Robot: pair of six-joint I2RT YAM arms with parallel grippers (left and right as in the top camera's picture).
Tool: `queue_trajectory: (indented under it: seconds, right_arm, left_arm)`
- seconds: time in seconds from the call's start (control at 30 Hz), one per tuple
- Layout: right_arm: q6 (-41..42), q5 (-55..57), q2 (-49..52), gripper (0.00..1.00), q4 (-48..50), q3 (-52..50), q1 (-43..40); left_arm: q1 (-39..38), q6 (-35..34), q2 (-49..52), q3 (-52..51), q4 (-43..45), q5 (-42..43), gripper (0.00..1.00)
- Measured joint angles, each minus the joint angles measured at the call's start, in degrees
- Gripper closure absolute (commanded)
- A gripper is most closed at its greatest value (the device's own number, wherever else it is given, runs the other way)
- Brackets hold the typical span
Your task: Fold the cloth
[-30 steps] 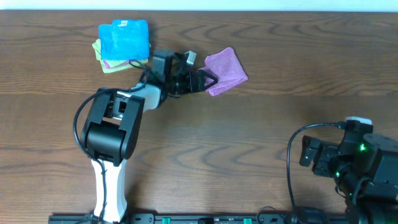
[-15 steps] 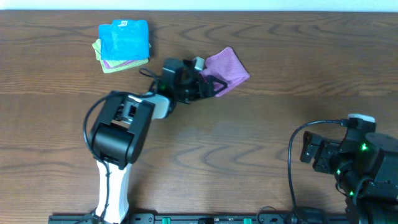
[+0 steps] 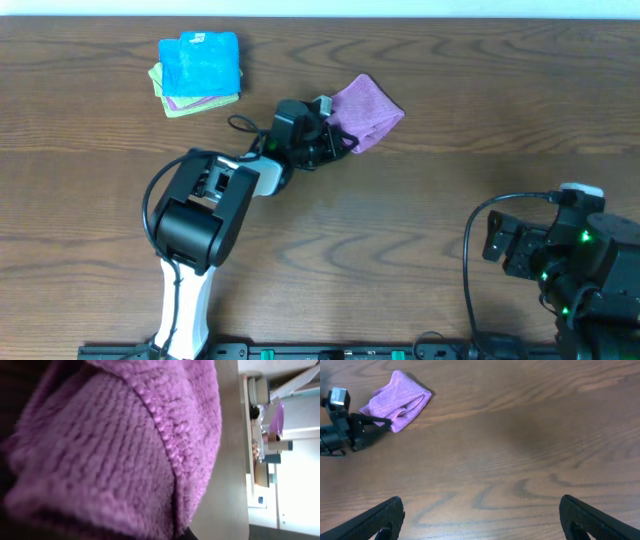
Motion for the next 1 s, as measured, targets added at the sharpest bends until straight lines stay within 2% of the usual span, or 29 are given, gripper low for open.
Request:
queue_trajectory:
  seconds: [0.27, 0.67, 0.9, 0.93, 1.0]
  right_arm:
    - [0.00, 0.00, 0.00, 0.01, 0.00, 0.00, 0.00]
    - [0.00, 0.00, 0.00, 0.01, 0.00, 0.00, 0.00]
    - [0.00, 0.00, 0.00, 0.01, 0.00, 0.00, 0.00]
    - [0.00, 0.00, 0.00, 0.01, 0.00, 0.00, 0.00]
    - [0.00, 0.00, 0.00, 0.01, 0.00, 0.00, 0.00]
  left_arm:
    - [2.73, 1.31, 0.00, 0.00, -2.05, 4.24, 0.94]
    - [2.80, 16.33, -0.87, 0.83, -21.79, 10.75, 0.94]
    - [3.26, 20.59, -0.98, 1.01, -24.46, 12.76, 0.94]
    - [3.37, 20.92, -0.98, 1.01, -24.61, 12.92, 0.85]
    - [3.65, 21.51, -1.03, 1.05, -24.61, 14.51, 0.41]
